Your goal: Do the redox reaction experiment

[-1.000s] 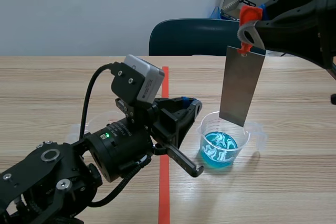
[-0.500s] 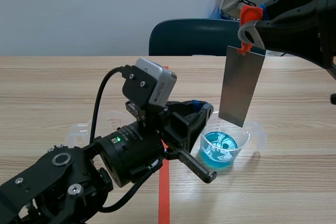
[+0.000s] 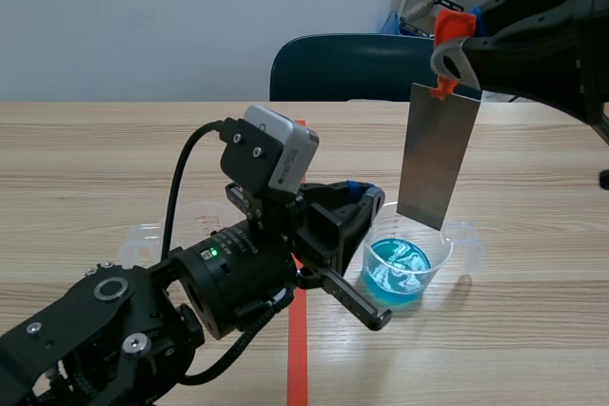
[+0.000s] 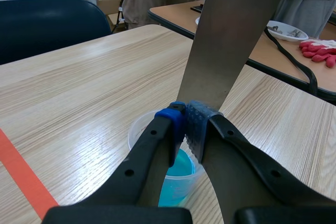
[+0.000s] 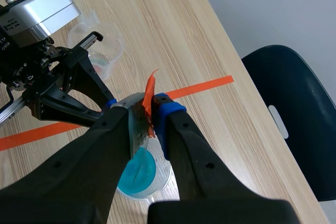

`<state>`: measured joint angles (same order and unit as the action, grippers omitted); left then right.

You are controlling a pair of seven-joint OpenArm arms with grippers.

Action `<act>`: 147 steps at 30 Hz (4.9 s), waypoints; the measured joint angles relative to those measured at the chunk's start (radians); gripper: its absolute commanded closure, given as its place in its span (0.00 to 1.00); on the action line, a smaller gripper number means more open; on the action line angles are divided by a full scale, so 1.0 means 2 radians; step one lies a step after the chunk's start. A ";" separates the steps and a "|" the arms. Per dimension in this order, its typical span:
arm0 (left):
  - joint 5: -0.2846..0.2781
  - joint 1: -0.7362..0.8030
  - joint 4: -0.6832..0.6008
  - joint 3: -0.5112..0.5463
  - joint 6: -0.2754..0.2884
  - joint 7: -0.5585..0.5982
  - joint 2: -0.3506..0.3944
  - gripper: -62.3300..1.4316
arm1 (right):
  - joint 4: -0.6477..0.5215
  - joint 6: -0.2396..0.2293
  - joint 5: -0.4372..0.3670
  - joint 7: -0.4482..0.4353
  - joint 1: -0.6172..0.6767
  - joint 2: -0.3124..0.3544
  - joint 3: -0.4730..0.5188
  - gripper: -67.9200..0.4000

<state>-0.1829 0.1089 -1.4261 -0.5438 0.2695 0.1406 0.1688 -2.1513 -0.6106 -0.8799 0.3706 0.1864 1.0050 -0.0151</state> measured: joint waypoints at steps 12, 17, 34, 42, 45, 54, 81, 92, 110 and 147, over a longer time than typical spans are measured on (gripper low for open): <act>0.022 0.053 -0.038 0.046 0.002 0.027 0.026 0.90 | 0.000 0.000 0.000 0.000 0.000 0.000 0.000 0.99; 0.056 0.080 -0.057 0.068 0.002 0.083 0.046 0.70 | 0.000 0.000 0.000 0.000 0.000 0.000 0.000 0.99; 0.157 0.185 -0.067 0.121 0.041 0.230 0.069 0.00 | 0.000 0.000 0.000 0.000 0.000 -0.001 0.000 0.99; 0.157 0.206 -0.067 0.140 0.040 0.237 0.069 0.00 | 0.000 0.000 0.000 0.000 0.000 -0.001 0.000 0.99; 0.157 0.206 -0.067 0.140 0.038 0.237 0.069 0.00 | 0.000 0.000 0.000 0.000 0.000 -0.001 0.000 0.99; 0.157 0.206 -0.067 0.140 0.023 0.237 0.069 0.00 | 0.000 0.000 0.000 0.000 0.000 -0.001 0.000 0.99; 0.157 0.206 -0.067 0.140 0.013 0.237 0.069 0.00 | 0.000 0.000 0.000 0.000 0.000 -0.001 0.000 0.99; 0.157 0.206 -0.067 0.140 0.013 0.237 0.069 0.00 | 0.000 0.000 0.000 0.000 0.000 -0.001 0.000 0.99; 0.157 0.206 -0.067 0.140 0.013 0.237 0.069 0.00 | 0.000 0.000 0.000 0.000 0.000 -0.001 0.000 0.99; 0.157 0.206 -0.067 0.140 0.014 0.237 0.069 0.00 | 0.000 0.000 0.013 0.000 0.000 -0.001 0.000 0.99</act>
<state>0.1310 0.5205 -1.5604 -0.2630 0.2970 0.6147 0.3073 -2.1513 -0.6106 -0.8532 0.3706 0.1860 1.0027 -0.0151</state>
